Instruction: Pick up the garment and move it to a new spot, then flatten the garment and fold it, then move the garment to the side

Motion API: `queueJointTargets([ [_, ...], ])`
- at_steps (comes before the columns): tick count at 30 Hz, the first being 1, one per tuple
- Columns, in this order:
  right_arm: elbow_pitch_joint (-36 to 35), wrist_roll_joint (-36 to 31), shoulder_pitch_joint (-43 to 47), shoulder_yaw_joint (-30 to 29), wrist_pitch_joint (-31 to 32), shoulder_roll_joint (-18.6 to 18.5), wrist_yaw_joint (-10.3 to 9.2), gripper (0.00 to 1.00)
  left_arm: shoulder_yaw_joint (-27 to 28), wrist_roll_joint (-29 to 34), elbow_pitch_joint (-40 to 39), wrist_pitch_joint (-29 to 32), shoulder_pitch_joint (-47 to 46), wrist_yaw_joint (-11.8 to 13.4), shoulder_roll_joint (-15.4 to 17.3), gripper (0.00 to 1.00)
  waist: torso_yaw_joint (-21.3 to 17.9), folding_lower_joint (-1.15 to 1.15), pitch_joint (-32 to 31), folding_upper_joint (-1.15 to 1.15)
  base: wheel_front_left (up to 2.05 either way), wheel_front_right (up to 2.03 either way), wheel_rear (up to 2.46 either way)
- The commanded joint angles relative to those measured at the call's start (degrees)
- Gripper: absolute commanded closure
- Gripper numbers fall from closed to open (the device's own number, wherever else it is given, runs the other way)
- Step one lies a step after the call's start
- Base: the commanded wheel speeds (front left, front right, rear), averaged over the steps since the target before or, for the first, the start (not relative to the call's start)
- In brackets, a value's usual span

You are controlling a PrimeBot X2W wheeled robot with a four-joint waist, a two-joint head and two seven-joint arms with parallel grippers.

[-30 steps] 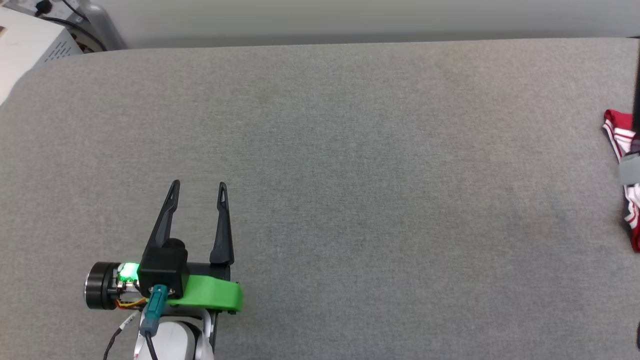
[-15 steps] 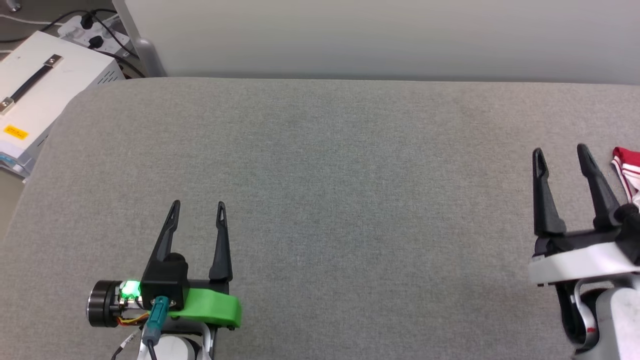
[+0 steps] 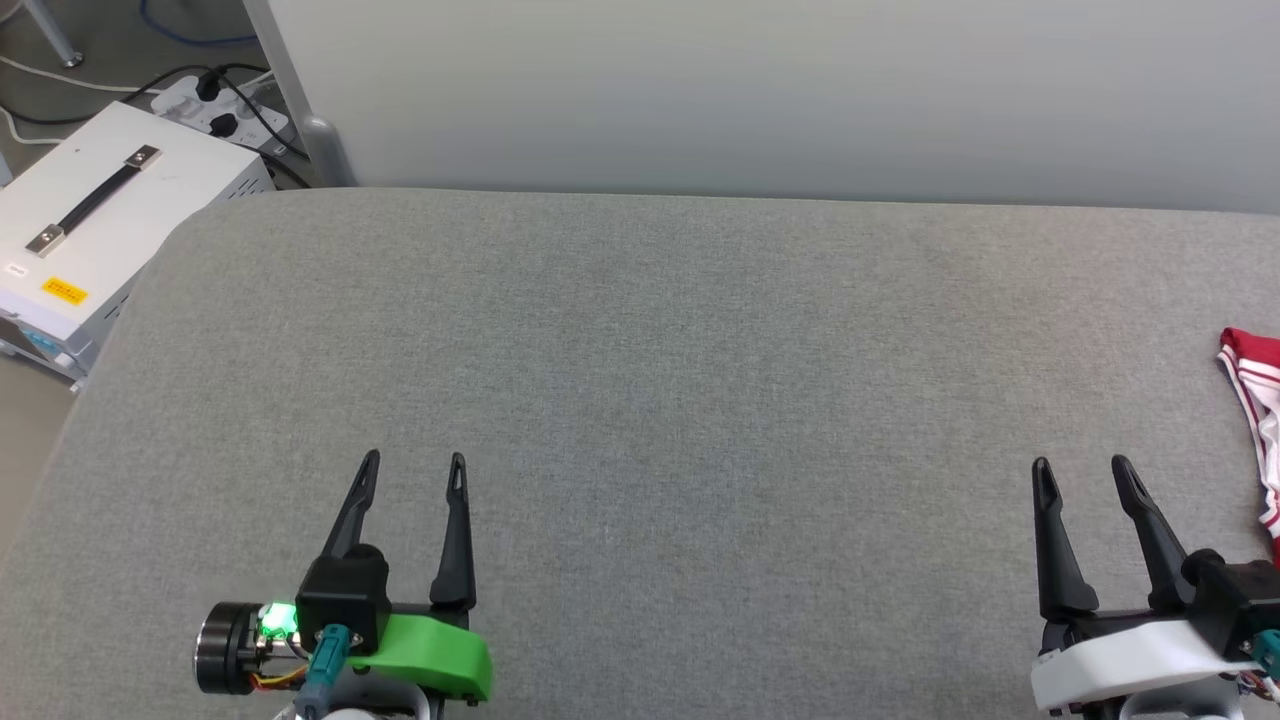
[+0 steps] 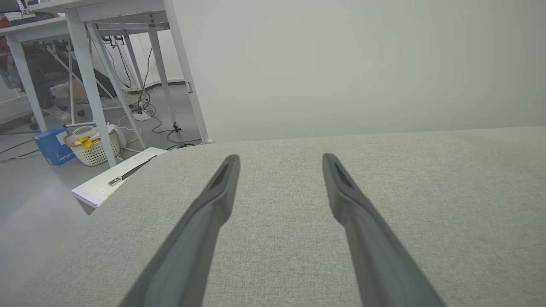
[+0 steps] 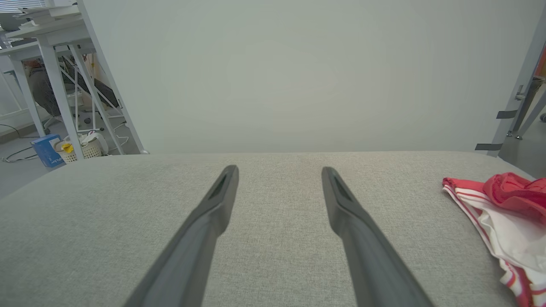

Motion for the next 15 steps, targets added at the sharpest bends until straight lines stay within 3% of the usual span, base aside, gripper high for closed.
queueJointTargets([
  [1, -0.08, 0.44, 1.19, -0.3, -0.33, 0.21, -0.05, 0.0, -0.14, -0.46, 0.39, -0.34, 1.2, -0.42, -0.28, 0.0, -0.09, 0.0, -0.25, 0.28, 0.0, 0.0, 0.0],
  [15, 0.39, 0.33, 3.2, -0.87, -0.33, 0.95, -0.05, 0.0, 0.07, -0.27, 1.87, -0.34, 2.86, -1.15, -0.96, 0.0, -0.68, 0.0, -1.75, 0.28, 0.0, 0.0, 0.0],
])
